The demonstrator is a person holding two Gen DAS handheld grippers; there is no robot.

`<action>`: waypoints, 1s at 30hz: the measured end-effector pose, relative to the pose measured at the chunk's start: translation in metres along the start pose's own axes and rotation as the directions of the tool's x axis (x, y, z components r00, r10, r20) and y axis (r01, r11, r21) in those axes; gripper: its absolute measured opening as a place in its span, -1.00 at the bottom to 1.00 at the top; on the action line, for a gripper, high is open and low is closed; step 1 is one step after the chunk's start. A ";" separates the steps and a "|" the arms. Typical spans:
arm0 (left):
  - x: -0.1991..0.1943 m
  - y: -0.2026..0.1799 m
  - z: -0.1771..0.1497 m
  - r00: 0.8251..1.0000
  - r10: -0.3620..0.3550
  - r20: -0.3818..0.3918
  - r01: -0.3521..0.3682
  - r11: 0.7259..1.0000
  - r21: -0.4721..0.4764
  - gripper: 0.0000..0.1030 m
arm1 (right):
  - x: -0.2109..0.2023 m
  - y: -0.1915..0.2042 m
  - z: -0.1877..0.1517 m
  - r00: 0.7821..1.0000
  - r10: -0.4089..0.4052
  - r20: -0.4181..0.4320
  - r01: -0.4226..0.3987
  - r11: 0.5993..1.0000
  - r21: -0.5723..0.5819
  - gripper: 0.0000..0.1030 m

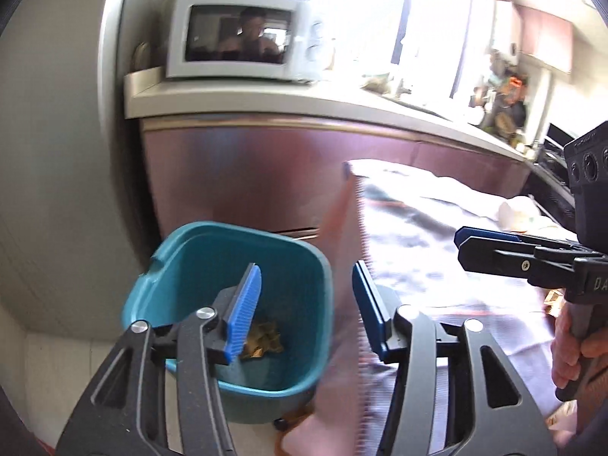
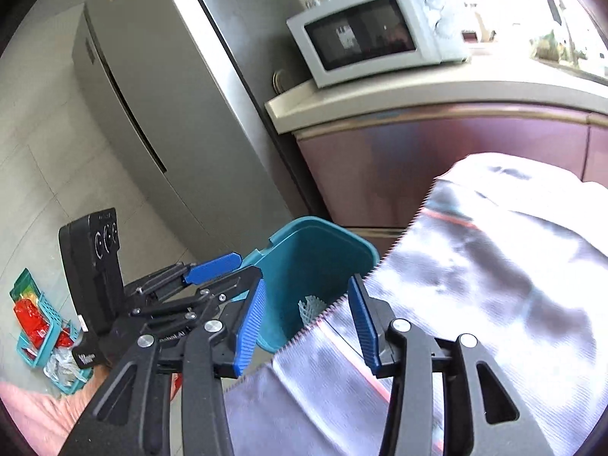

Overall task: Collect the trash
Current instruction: 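Return both tools to the table and grasp the gold wrapper with the left tool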

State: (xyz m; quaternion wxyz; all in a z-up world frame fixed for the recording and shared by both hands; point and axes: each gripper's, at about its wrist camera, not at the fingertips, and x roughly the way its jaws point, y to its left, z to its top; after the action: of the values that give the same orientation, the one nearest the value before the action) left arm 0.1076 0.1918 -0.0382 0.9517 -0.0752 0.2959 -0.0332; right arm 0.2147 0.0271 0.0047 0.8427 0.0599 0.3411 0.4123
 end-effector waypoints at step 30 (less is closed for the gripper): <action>0.038 -0.266 -0.042 0.868 -0.437 -0.235 0.489 0.832 0.261 0.16 | -0.225 -0.152 -0.142 0.848 -0.510 0.141 0.419 0.810 0.411 -0.01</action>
State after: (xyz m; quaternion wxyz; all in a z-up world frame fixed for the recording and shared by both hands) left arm 0.1104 -0.0798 -0.0506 0.8868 0.0095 0.3375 -0.3156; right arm 0.1295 -0.2634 -0.0427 0.9272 0.1800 0.3093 0.1105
